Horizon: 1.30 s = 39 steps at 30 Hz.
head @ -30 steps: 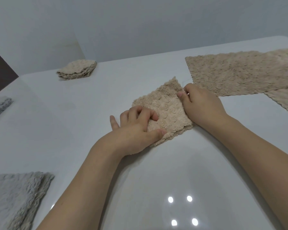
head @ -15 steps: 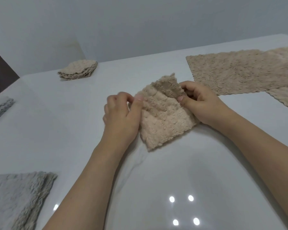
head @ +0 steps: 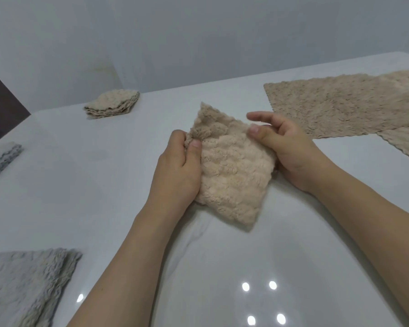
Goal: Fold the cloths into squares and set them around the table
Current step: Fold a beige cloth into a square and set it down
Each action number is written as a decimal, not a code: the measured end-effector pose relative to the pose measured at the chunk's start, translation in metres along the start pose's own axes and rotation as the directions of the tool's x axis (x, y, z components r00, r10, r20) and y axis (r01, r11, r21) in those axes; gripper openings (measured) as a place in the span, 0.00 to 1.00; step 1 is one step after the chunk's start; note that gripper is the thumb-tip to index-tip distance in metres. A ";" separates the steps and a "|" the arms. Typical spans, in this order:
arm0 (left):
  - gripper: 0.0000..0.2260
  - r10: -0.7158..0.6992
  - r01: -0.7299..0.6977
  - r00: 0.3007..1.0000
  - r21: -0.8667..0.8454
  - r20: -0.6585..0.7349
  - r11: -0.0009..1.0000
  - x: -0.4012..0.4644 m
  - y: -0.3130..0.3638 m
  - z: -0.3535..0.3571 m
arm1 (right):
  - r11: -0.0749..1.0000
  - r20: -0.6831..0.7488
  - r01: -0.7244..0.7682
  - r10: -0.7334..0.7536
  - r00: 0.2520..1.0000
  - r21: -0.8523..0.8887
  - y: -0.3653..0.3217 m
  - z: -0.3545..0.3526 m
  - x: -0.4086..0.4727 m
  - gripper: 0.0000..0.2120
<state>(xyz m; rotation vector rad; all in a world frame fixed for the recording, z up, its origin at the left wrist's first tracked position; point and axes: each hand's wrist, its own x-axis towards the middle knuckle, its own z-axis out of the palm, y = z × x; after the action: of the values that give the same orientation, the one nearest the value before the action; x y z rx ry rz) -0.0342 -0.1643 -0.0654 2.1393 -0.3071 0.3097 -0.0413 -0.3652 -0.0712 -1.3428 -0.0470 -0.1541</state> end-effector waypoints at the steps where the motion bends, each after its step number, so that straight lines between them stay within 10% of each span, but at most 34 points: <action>1: 0.10 -0.004 0.003 1.000 -0.028 -0.022 1.000 0.000 0.001 0.001 | 0.994 -0.039 -0.036 0.040 0.998 0.100 0.000 0.001 0.001 0.18; 6: 0.07 -0.044 0.034 0.995 -0.104 -0.094 0.994 -0.003 0.003 0.007 | 0.958 0.008 -0.152 0.155 0.988 0.243 0.005 0.013 0.001 0.21; 10: 0.08 -0.159 0.152 0.987 -0.156 -0.033 0.976 0.001 -0.001 0.009 | 0.997 -0.131 -0.060 0.052 0.990 -0.058 0.011 0.019 -0.002 0.05; 15: 0.20 -0.231 0.240 0.971 -0.287 0.064 0.927 0.002 0.001 0.007 | 0.947 -0.161 0.071 -0.126 0.979 -0.314 0.014 0.019 -0.006 0.09; 27: 0.13 -0.144 0.127 0.989 -0.299 -0.035 0.946 0.002 -0.001 0.011 | 0.994 -0.231 -0.106 0.111 0.967 0.033 0.009 0.015 0.004 0.15; 39: 0.18 -0.272 0.283 0.959 -0.230 0.081 0.931 0.019 -0.006 0.015 | 0.947 -0.239 -0.056 -0.022 0.971 -0.316 0.008 0.020 -0.002 0.20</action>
<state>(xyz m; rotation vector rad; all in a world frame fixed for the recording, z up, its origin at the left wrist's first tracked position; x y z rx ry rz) -0.0131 -0.1757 -0.0720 1.9208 -0.0606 0.0535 -0.0410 -0.3441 -0.0751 -1.6410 0.2025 -0.3194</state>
